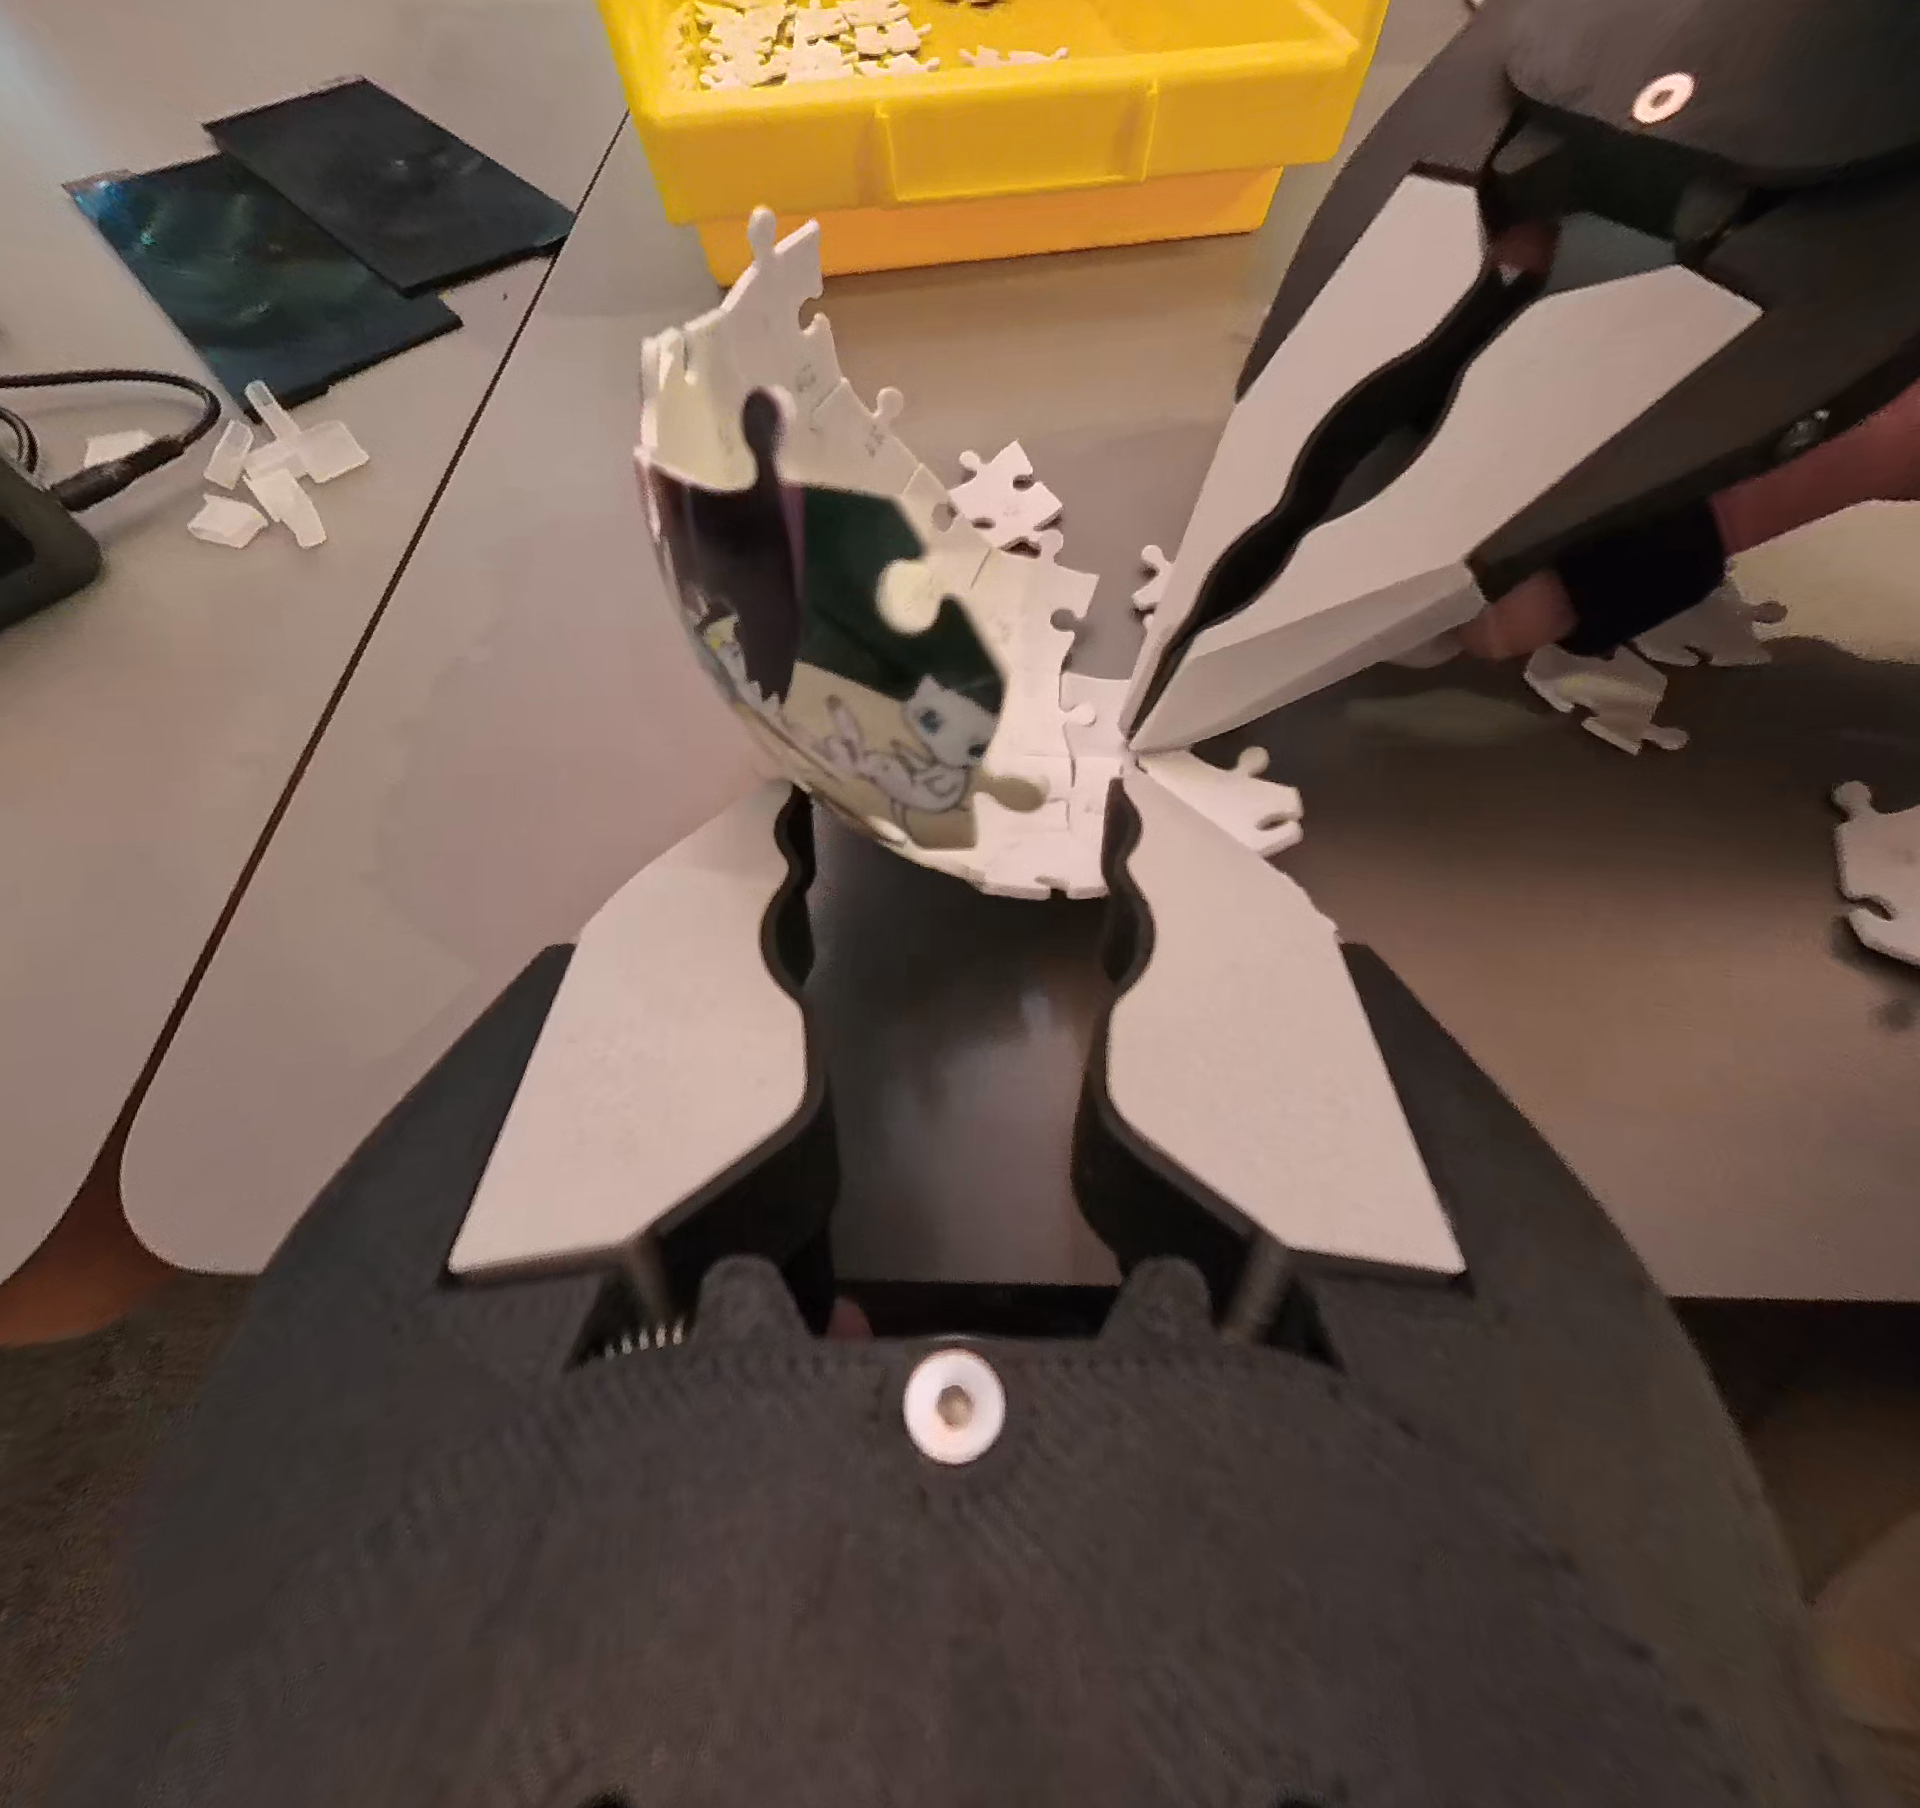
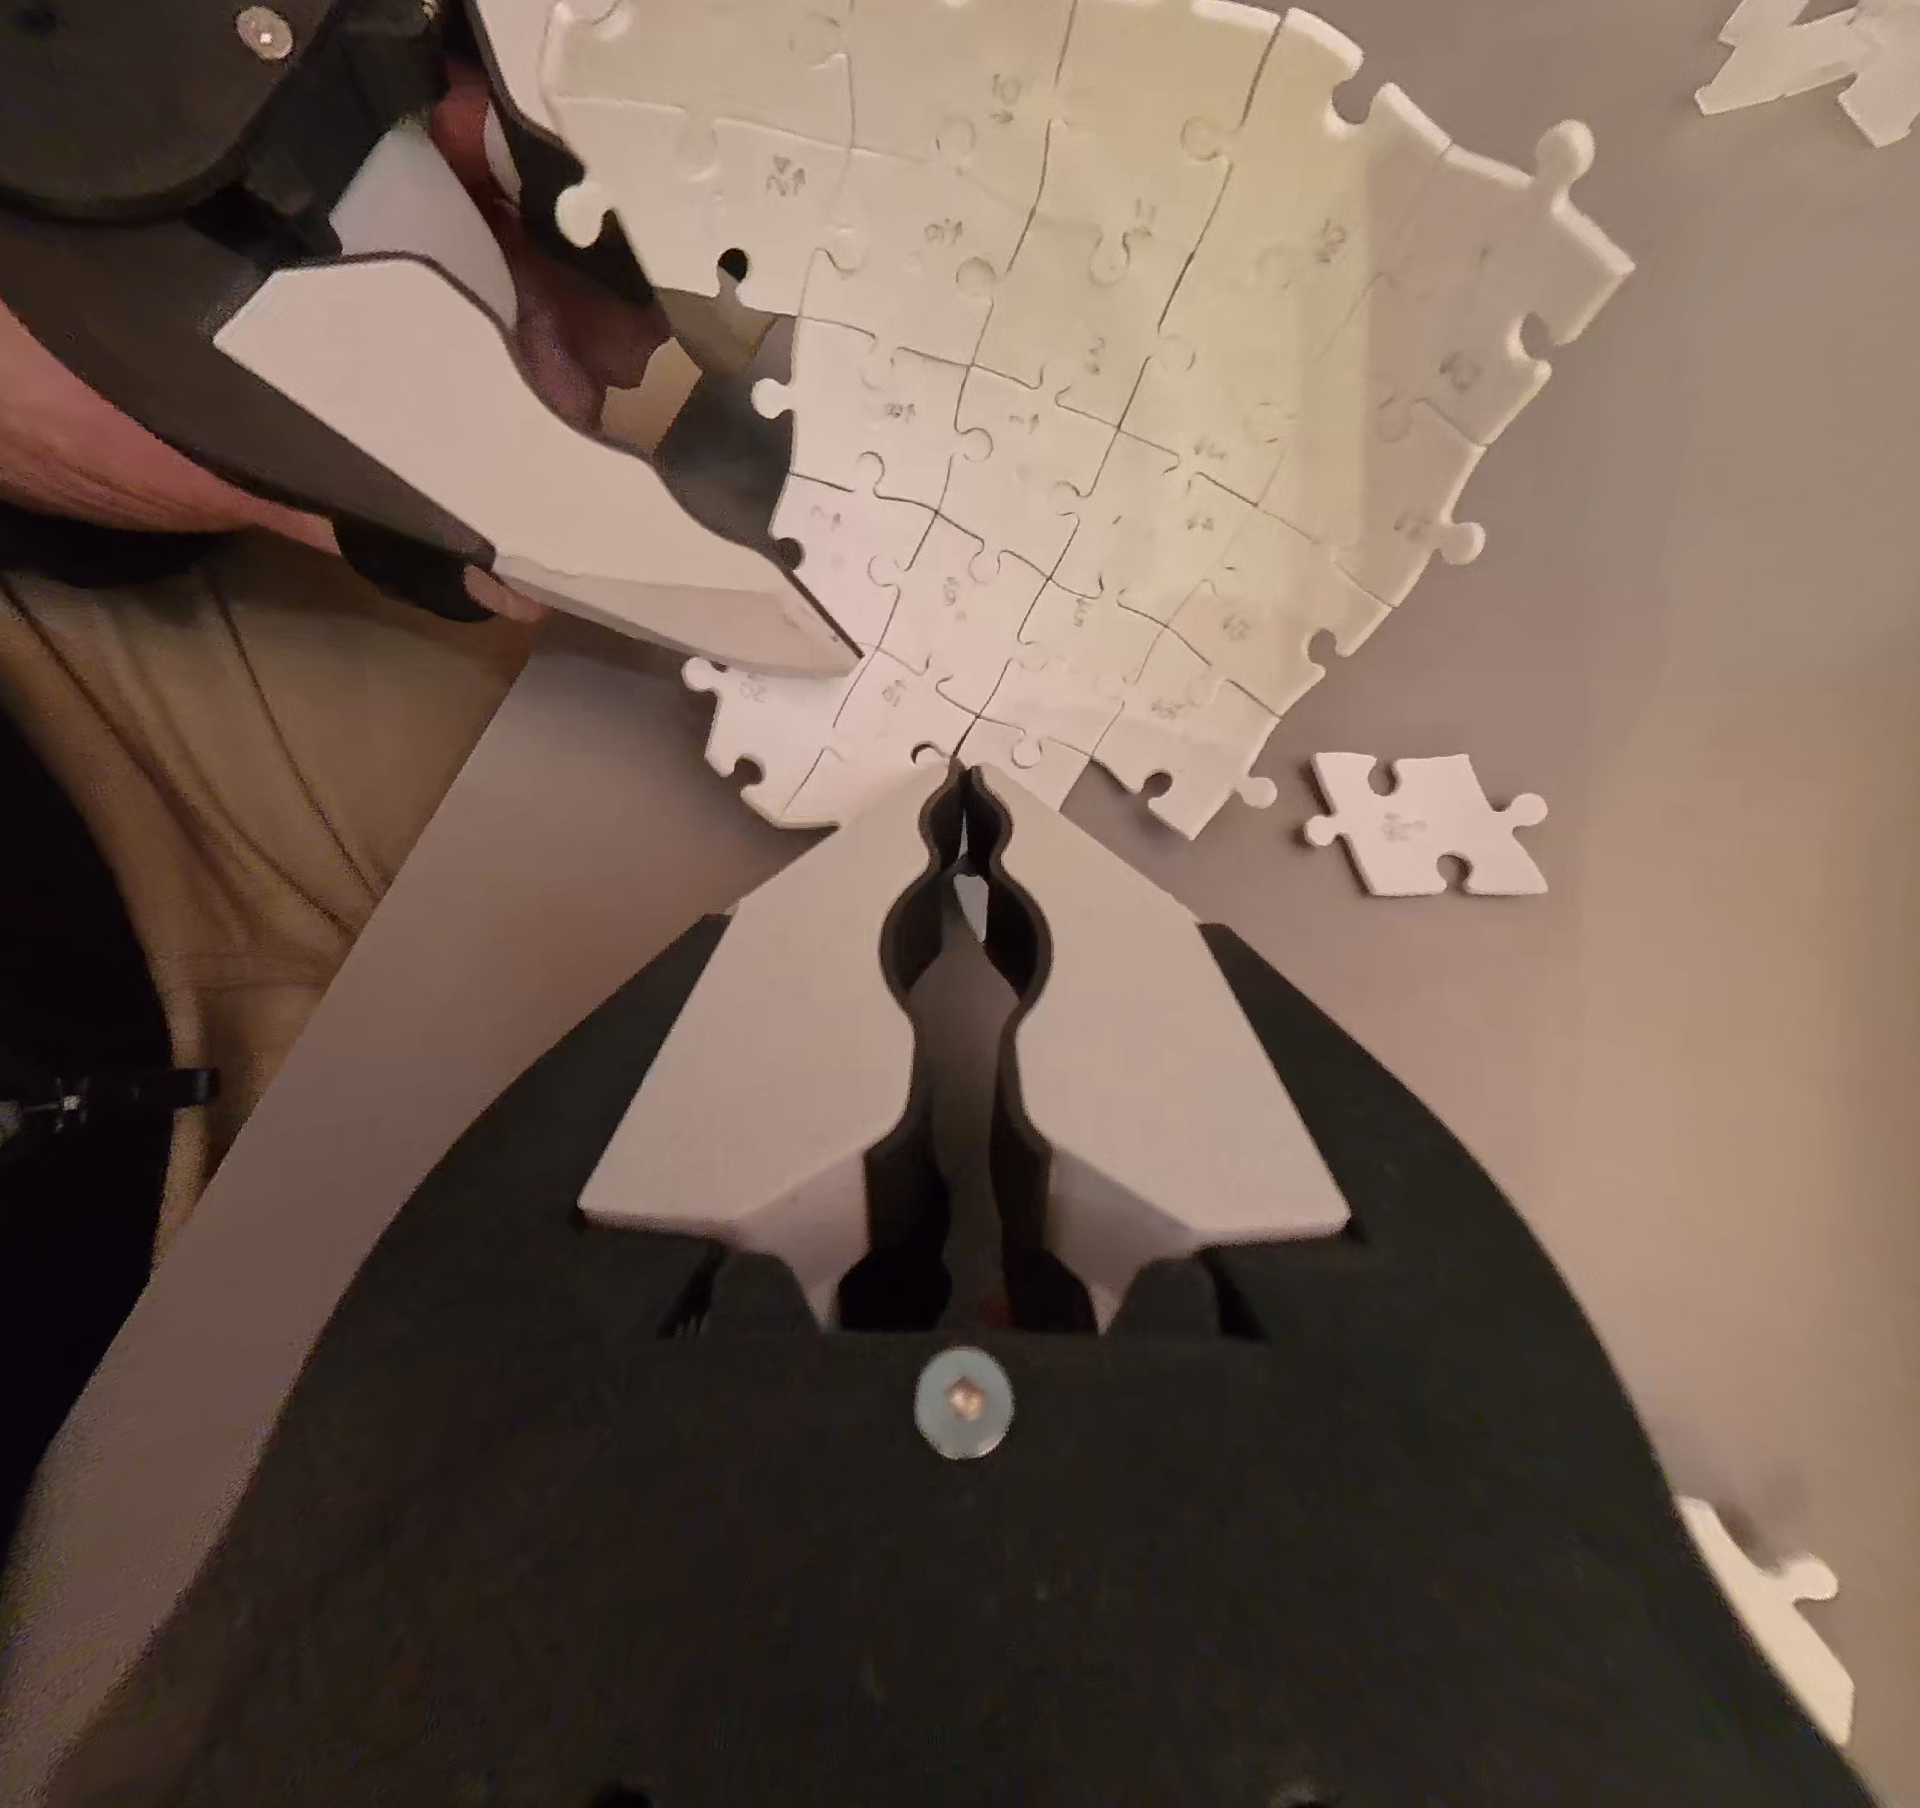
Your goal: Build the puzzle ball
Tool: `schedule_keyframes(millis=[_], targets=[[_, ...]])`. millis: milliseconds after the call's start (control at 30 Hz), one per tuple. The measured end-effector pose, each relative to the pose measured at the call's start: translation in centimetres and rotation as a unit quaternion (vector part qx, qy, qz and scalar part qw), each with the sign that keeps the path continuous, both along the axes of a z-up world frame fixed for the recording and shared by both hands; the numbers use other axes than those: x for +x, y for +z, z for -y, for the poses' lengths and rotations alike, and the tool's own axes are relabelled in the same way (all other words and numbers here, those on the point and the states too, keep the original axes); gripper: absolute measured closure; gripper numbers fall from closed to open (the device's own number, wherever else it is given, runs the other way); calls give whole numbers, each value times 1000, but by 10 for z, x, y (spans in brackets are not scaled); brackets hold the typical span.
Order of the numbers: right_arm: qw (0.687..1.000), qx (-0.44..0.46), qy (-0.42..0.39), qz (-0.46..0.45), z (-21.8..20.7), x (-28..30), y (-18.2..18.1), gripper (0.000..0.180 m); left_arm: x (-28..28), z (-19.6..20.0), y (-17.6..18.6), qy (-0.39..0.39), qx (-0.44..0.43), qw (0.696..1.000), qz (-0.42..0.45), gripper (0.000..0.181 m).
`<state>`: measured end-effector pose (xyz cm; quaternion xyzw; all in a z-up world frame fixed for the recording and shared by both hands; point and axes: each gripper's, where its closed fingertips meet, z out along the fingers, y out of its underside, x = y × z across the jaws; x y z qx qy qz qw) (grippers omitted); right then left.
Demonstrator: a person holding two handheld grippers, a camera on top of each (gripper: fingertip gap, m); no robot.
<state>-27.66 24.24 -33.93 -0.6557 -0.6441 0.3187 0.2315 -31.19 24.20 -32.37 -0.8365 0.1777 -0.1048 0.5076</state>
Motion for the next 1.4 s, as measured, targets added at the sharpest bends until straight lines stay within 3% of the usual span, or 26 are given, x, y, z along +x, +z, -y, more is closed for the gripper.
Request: schedule_keyframes(millis=[333, 767, 1400], targets=[[1000, -6, -25, -4, -7, 6, 5, 180, 6, -1, 2, -16, 14, 999, -36, 130], [1000, 25, -1, 11, 7, 15, 0, 180, 13, -1, 3, -28, 21, 997, -70, 130], [999, 16, -35, 11, 0, 12, 3, 180, 22, -3, 0, -32, 3, 998, -53, 129]])
